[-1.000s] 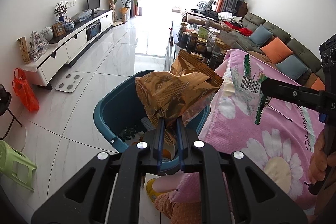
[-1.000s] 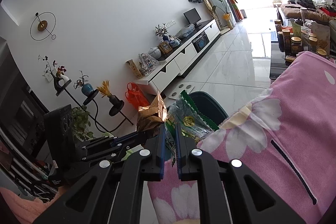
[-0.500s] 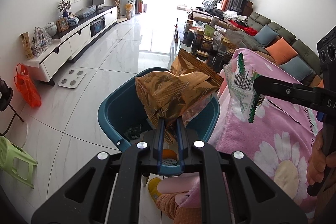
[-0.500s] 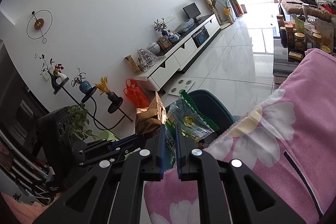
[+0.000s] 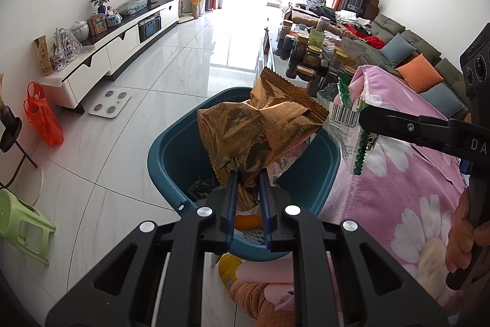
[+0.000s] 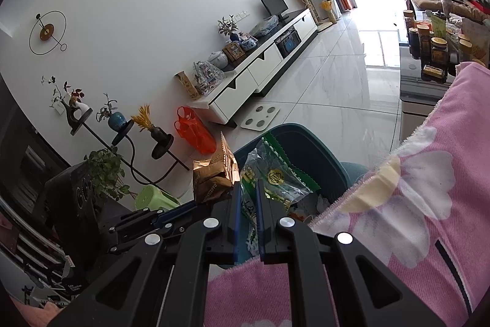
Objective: Collect trash
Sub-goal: 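Lift the gold bag and clear wrapper and carry them over the teal bin, then lower both grippers into the teal bin and open them to release the trash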
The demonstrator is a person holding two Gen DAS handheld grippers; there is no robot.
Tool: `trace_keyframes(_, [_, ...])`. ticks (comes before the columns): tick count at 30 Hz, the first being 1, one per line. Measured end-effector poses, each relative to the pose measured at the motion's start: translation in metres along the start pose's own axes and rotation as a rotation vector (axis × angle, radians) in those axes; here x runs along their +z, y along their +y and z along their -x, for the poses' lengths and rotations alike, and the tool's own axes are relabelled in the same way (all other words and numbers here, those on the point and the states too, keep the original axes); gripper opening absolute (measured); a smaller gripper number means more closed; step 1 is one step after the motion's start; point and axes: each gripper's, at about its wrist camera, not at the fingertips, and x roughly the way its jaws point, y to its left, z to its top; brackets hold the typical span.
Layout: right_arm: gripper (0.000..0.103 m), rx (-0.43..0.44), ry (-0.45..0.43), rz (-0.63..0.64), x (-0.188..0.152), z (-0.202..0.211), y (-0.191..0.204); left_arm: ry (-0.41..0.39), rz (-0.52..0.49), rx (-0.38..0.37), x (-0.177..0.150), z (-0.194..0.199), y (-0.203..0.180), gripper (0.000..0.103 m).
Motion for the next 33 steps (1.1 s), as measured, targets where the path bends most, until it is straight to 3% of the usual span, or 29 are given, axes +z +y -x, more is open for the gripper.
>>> trace_keyframes(33, [0.008,-0.073,0.098,-0.004,0.011,-0.046,0.007,0.049,0.026,0.021,0.0,-0.044,0.007,0.014])
